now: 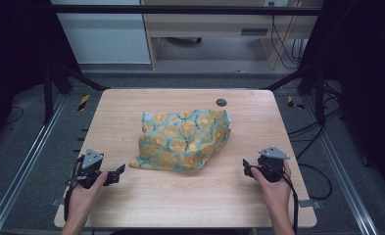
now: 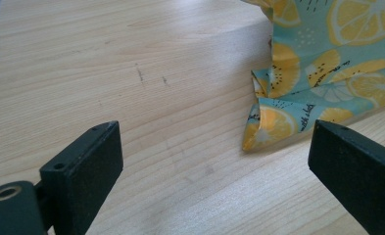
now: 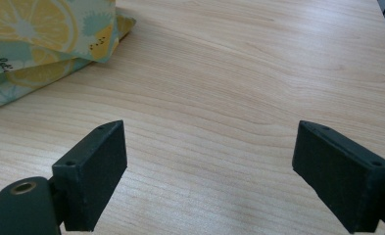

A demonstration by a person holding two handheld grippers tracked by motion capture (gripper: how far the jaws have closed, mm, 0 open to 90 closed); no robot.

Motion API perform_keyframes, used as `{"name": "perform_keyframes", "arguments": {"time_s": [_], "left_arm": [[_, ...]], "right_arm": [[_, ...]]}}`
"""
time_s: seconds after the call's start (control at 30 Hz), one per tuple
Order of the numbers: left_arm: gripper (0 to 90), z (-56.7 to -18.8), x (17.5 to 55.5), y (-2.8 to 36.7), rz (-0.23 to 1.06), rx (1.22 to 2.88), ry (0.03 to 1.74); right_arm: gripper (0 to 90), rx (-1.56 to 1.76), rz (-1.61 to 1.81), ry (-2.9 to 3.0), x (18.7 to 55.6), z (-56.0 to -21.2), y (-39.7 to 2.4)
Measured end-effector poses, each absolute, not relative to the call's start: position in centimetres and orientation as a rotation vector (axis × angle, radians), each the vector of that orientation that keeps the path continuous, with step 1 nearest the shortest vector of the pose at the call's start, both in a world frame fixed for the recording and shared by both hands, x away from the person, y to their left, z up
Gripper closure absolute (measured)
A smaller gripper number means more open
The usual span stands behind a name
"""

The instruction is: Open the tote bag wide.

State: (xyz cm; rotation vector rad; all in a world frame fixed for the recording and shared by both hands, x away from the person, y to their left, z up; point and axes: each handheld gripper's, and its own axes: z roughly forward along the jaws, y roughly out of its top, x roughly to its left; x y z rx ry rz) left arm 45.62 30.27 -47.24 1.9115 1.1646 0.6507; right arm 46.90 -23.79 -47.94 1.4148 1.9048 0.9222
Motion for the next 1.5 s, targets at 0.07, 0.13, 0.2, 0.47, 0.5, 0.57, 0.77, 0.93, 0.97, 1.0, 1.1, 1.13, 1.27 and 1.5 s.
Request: {"name": "perform_keyframes", "arguments": {"time_s": [0.07,0.13,0.2,0.47,0.5,0.57,0.77,0.93,0.97,1.0,1.1,1.13,1.27,1.5], "left_arm": [[5.8,-47.2,45.6,30.2,0.646,1.91,1.165],[5.8,-47.2,45.6,30.1,0.643,1.903,1.165],[5.8,-47.2,45.7,30.1,0.643,1.906,1.161],[6.0,-46.9,45.3,30.0,0.637,1.888,1.159],[6.0,-46.9,45.4,30.1,0.644,1.896,1.157],[6.1,-46.9,45.5,30.3,0.647,1.897,1.164],[6.4,-46.8,45.5,30.6,0.652,1.877,1.176],[6.4,-46.7,45.5,30.7,0.657,1.865,1.176],[6.4,-46.7,45.5,30.7,0.659,1.869,1.175],[6.4,-46.7,45.5,30.7,0.662,1.872,1.172],[6.4,-46.6,45.5,30.7,0.668,1.871,1.171],[6.4,-46.6,45.5,30.8,0.671,1.87,1.171],[6.4,-46.5,45.5,30.9,0.679,1.87,1.172],[6.4,-46.5,45.5,31.1,0.687,1.872,1.17]], "right_arm": [[13.1,1.417,0.91,1.91,47.0,-48.0,-23.7],[12.9,1.415,0.91,1.909,47.0,-47.9,-23.6],[12.9,1.411,0.912,1.907,46.9,-47.8,-23.6],[18.9,1.391,0.979,1.92,46.8,-46.0,-23.3],[19.9,1.381,0.983,1.928,46.8,-45.6,-23.2],[20.7,1.354,0.993,1.954,47.0,-44.6,-22.9],[24.0,1.297,1.002,2.014,47.5,-41.4,-21.9],[26.6,1.227,1.025,2.059,48.5,-37.4,-20.0],[26.6,1.21,1.021,2.068,48.7,-37.0,-19.7],[26.8,1.187,1.025,2.081,49.0,-36.3,-19.2],[27.6,1.17,1.053,2.101,49.8,-34.9,-17.9],[27.8,1.163,1.061,2.106,50.1,-34.5,-17.5],[27.7,1.153,1.078,2.13,51.4,-33.5,-16.2],[19.3,1.155,1.078,2.148,54.1,-32.5,-13.9]]}}
